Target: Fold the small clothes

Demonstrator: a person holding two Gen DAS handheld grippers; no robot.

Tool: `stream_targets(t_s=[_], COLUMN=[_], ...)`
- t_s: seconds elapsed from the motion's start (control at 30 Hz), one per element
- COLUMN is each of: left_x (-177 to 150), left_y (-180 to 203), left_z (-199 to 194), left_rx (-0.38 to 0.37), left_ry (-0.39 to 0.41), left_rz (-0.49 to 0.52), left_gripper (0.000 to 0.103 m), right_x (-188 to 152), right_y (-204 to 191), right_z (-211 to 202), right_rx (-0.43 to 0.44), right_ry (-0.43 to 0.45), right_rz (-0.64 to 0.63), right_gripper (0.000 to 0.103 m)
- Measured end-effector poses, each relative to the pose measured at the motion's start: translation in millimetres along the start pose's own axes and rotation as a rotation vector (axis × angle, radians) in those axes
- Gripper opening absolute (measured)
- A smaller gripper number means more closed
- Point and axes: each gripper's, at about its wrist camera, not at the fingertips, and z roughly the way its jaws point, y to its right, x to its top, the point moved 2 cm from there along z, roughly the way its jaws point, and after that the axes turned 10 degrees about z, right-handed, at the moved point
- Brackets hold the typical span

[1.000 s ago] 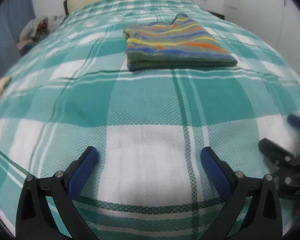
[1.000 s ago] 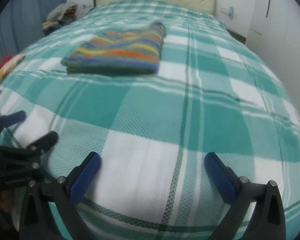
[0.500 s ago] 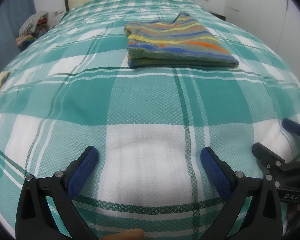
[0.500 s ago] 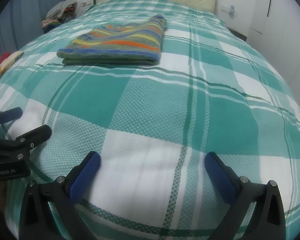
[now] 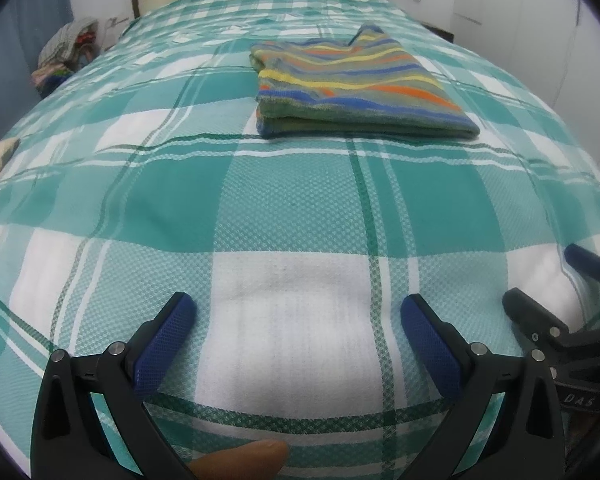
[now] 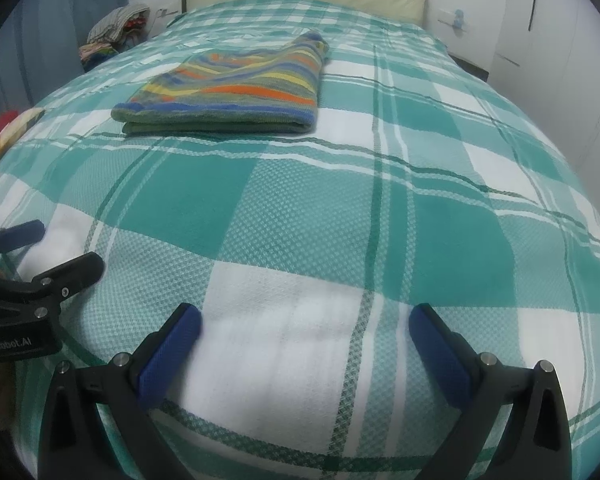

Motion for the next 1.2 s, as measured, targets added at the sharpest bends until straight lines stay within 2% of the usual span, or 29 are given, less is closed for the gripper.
stream_targets(t_s=[0.13, 0.2, 0.27, 0.4, 0.53, 0.67, 0.77, 1.0, 1.2], left_x=[3, 6, 11, 18, 26, 34, 37, 35, 31], left_y=[-3, -5, -8, -16, -17, -18, -21, -23, -18], left_z=[-12, -28, -47, -91, -134, -168, -188, -213, -216], left_rx=[0.017, 0.035, 0.050, 0.057, 0.108, 0.119, 0.122, 0.108, 0.205], left_ry=[-0.003, 0.022, 0.045, 0.101, 0.159, 0.188, 0.206, 0.211, 0.169], left_rz=[-0.013, -0.010, -0.001, -0.006, 0.038, 0.046, 0.025, -0.056, -0.033], left_gripper=[0.103, 0.103, 0.103, 0.103, 0.103, 0.103, 0.103, 0.103, 0.103], right_x=[2, 10, 22, 49, 67, 74, 74, 67, 65], right_y=[3, 9, 16, 15, 6, -10, -18, -29, -31], right_z=[-2, -10, -28, -78, -117, -154, -180, -214, -219], right_rx=[0.030, 0.091, 0.144, 0.103, 0.145, 0.159, 0.170, 0.179, 0.154], right_ry=[-0.008, -0.039, -0.035, 0.045, 0.021, 0.018, 0.036, 0.100, 0.123], right_rz=[0.011, 0.048, 0.094, 0.032, -0.007, -0.082, -0.093, -0.061, -0.038], right_gripper=[0.103, 0.103, 0.103, 0.103, 0.103, 0.103, 0.103, 0.103, 0.103])
